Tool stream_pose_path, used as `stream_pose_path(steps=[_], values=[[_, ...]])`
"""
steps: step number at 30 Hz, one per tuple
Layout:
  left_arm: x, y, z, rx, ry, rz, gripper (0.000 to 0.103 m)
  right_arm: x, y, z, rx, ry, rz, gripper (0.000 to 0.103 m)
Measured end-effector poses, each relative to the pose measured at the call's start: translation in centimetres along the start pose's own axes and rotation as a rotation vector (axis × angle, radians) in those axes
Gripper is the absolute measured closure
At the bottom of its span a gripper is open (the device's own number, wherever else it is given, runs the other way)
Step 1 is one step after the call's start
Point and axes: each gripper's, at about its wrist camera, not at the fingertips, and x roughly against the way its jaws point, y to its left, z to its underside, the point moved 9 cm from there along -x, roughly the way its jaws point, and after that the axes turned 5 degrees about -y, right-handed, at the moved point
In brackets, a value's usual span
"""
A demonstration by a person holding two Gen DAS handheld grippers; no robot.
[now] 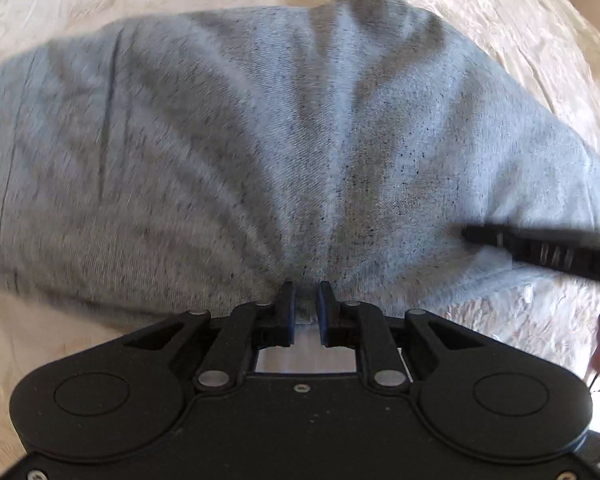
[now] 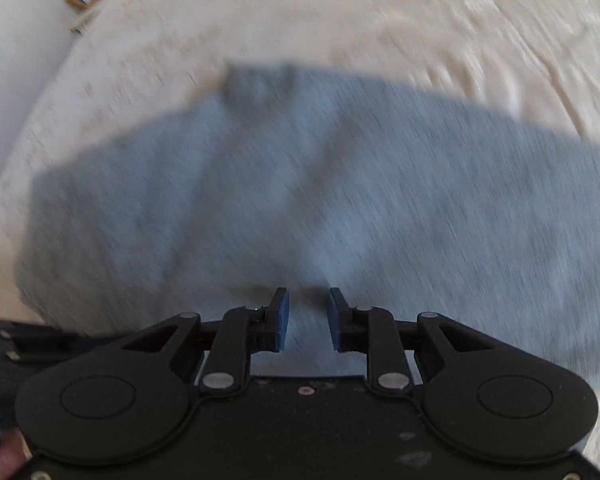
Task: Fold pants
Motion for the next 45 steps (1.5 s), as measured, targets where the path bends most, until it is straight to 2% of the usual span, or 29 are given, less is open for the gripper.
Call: stream_pose_path(steps=[3,5,8,9,13,16,17,20,21,23,25,26,28,29,33,36,40,43,45], values=[[1.6,0.2,-0.4,0.038,-0.022,0.009,0.081,0.4,-1.2,2.1,-0.007,0.015,0.005,0.084],[3.4,0.8,-1.3,0.064,-0.105,-0.001,0.081,1.0,-1.0,2.3,0.009,0.009,0.009,0.082],[5.0,3.1,-2.5,0.108,-0.206,-0.092,0.081,2.2,-0.6,1.7,-0.01,-0.036,-0.008,0.08],[4.8,4.4,-2.5,0.129,-0.207,-0.138,0.081,2.5,-0.7,1.6,-0.019,-0.046,-0.011,0.08],[2.6,9.1,-1.0,0.157,-0.123,-0.294,0.08,3.1,-3.3,1.5,-0.046,-0.075,0.048,0.08],[2.4,10.7,-0.1,0.194,-0.114,-0.26,0.084,3.7,-7.1,1.9,-0.101,-0.06,0.128,0.082],[2.6,11.0,0.0,0.207,-0.113,-0.26,0.087,3.8,-8.5,2.2,-0.109,-0.059,0.156,0.082],[2.8,11.2,0.3,0.213,-0.109,-0.292,0.088,4.5,-12.6,3.1,-0.154,-0.065,0.224,0.084],[2.8,10.7,0.3,0.202,-0.11,-0.312,0.088,4.9,-14.3,3.4,-0.183,-0.067,0.237,0.087],[3.1,9.5,0.1,0.177,-0.121,-0.35,0.088,5.7,-16.2,3.7,-0.219,-0.073,0.244,0.087],[4.1,8.5,0.2,0.181,-0.139,-0.358,0.088,6.6,-17.6,3.5,-0.256,-0.081,0.236,0.086],[4.6,7.8,0.2,0.194,-0.149,-0.353,0.088,7.2,-18.2,3.5,-0.278,-0.09,0.219,0.082],[5.2,5.6,0.2,0.216,-0.171,-0.351,0.088,8.7,-20.1,3.7,-0.331,-0.121,0.184,0.081],[4.3,3.9,-0.2,0.218,-0.182,-0.356,0.088,9.3,-21.1,3.8,-0.348,-0.131,0.174,0.081],[4.8,-2.1,0.5,0.165,-0.207,-0.368,0.088,11.5,-25.9,4.3,-0.446,-0.18,0.159,0.077],[4.2,-8.5,0.5,0.08,-0.21,-0.343,0.088,13.2,-31.2,5.2,-0.533,-0.207,0.182,0.075],[1.3,-17.2,-1.1,-0.058,-0.213,-0.271,0.087,15.6,-37.6,5.8,-0.615,-0.259,0.229,0.074],[-1.2,-24.1,-2.9,-0.152,-0.225,-0.209,0.087,16.5,-41.3,4.1,-0.6,-0.29,0.271,0.073],[-3.0,-28.7,-4.1,-0.221,-0.239,-0.169,0.087,16.1,-42.7,2.7,-0.596,-0.286,0.224,0.073]])
